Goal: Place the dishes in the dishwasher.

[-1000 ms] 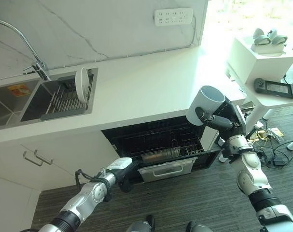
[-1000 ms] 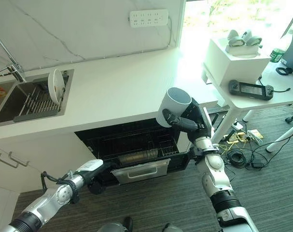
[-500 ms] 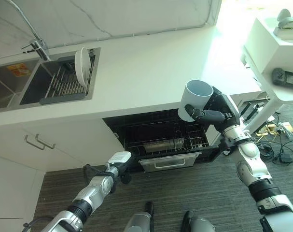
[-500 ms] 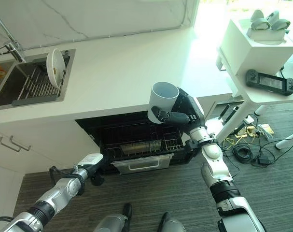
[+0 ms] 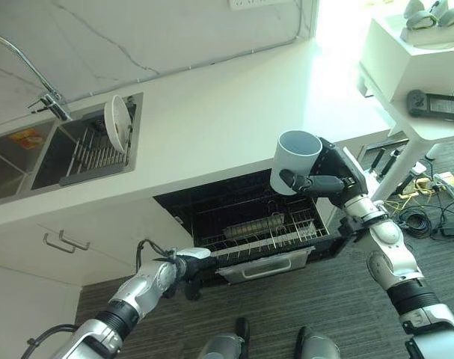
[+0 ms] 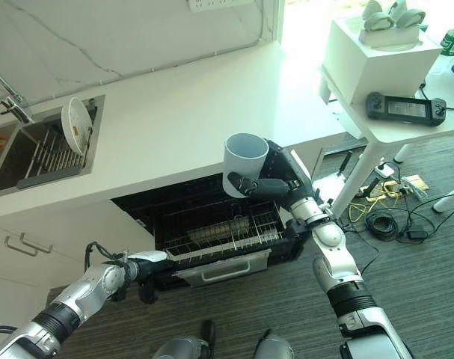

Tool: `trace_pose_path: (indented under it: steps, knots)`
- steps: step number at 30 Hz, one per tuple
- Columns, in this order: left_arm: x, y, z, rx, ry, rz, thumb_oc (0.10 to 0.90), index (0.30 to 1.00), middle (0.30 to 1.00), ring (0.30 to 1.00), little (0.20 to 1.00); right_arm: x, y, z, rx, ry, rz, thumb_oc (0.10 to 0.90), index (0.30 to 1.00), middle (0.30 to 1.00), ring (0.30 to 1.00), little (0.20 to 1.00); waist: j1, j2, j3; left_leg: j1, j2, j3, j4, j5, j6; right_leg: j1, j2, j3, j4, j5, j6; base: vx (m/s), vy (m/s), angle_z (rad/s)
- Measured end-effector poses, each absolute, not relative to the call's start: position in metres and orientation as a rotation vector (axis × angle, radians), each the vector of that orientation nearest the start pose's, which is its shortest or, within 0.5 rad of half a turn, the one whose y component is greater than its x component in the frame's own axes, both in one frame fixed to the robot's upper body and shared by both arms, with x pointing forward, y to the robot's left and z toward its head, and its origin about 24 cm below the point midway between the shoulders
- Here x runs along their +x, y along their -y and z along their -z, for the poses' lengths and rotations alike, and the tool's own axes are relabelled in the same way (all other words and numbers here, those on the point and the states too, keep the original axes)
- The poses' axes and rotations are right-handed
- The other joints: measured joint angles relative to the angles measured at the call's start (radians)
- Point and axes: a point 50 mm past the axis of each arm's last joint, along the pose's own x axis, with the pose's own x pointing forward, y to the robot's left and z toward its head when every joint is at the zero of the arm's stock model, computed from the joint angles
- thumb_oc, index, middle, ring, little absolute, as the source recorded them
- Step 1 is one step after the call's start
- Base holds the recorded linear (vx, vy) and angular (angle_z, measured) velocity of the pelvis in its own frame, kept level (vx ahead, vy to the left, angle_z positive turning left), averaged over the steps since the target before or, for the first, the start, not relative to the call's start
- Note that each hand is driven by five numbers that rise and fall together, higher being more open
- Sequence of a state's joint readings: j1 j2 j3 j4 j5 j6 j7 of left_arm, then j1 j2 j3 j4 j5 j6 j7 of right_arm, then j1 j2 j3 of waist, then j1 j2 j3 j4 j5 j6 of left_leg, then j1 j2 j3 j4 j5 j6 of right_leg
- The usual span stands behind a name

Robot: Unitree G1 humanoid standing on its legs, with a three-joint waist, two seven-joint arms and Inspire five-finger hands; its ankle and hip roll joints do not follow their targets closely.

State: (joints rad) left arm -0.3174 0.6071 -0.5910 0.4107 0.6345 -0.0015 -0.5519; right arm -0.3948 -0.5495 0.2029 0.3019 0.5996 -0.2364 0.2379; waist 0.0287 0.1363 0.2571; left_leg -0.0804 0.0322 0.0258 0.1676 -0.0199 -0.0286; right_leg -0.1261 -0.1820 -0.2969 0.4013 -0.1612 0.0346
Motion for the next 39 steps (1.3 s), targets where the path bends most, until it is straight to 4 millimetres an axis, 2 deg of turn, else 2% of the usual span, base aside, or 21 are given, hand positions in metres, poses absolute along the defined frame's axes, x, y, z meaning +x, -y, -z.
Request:
trace_pose_path:
  steps: [5,10,14,18,23,26,33,39]
  knots:
    - [0.258,-0.179,0.016,1.350,-0.520,1.034,0.800,0.900,0.900,0.900,0.900,0.314,0.214,-0.113,-0.133,0.183,-0.415,0.400,0.300,0.300,0.300,0.300,0.004,0.009,0.000,-0.002,0.001,-0.002,0.000,0.003,-0.002,0.000,0.004,-0.006,0.005,-0.002,-0.002,-0.01,-0.011,0.03]
    - [0.250,-0.176,0.014,1.349,-0.517,1.088,0.800,0.900,0.900,0.900,0.900,0.312,0.223,-0.109,-0.211,0.130,-0.454,0.400,0.300,0.300,0.300,0.300,0.010,0.007,0.001,-0.005,0.001,-0.011,0.000,0.010,-0.005,-0.001,0.004,-0.014,0.013,-0.004,-0.005,-0.01,-0.041,0.05]
    - [0.250,-0.175,0.011,1.372,-0.497,1.100,0.800,0.900,0.900,0.900,0.900,0.311,0.231,-0.105,-0.265,0.091,-0.449,0.400,0.300,0.300,0.300,0.300,0.023,0.000,0.001,-0.005,0.001,-0.019,0.001,0.015,-0.008,-0.001,0.004,-0.018,0.020,-0.008,-0.005,0.00,-0.039,0.04]
    - [0.250,-0.179,0.004,1.426,-0.442,1.085,0.800,0.900,0.900,0.900,0.900,0.309,0.242,-0.089,-0.332,0.011,-0.424,0.400,0.300,0.300,0.300,0.300,0.044,-0.027,0.001,-0.011,0.002,-0.033,0.001,0.020,-0.013,-0.001,0.003,-0.033,0.025,-0.016,-0.010,0.01,-0.039,0.11]
    - [0.249,-0.179,-0.002,1.431,-0.360,1.039,0.800,0.900,0.900,0.900,0.900,0.308,0.254,-0.077,-0.371,-0.056,-0.367,0.400,0.300,0.300,0.300,0.300,0.063,-0.029,0.001,-0.021,0.000,-0.057,0.004,0.024,-0.015,0.008,0.001,-0.058,0.022,-0.016,-0.010,0.02,-0.035,0.11]
    - [0.251,-0.181,-0.006,1.405,-0.315,0.999,0.800,0.900,0.900,0.900,0.900,0.307,0.263,-0.066,-0.388,-0.112,-0.324,0.400,0.300,0.300,0.300,0.300,0.094,-0.029,0.001,-0.021,0.000,-0.064,0.004,0.029,-0.017,0.011,0.000,-0.066,0.025,-0.015,-0.011,0.02,-0.017,0.11]
    - [0.253,-0.185,-0.016,1.385,-0.234,0.943,0.800,0.900,0.900,0.900,0.900,0.297,0.281,-0.028,-0.379,-0.297,-0.229,0.400,0.300,0.300,0.300,0.300,0.141,-0.031,0.002,-0.021,-0.006,-0.089,0.001,0.032,-0.018,0.031,-0.012,-0.091,0.021,-0.030,-0.004,0.04,0.014,0.12]
    - [0.255,-0.185,-0.034,1.379,-0.133,0.918,0.800,0.900,0.900,0.900,0.900,0.297,0.272,-0.014,-0.337,-0.329,-0.188,0.400,0.300,0.300,0.300,0.300,0.145,-0.030,0.010,-0.037,-0.019,-0.117,0.002,0.035,-0.019,0.031,-0.015,-0.117,0.026,-0.037,-0.002,0.02,0.008,0.13]
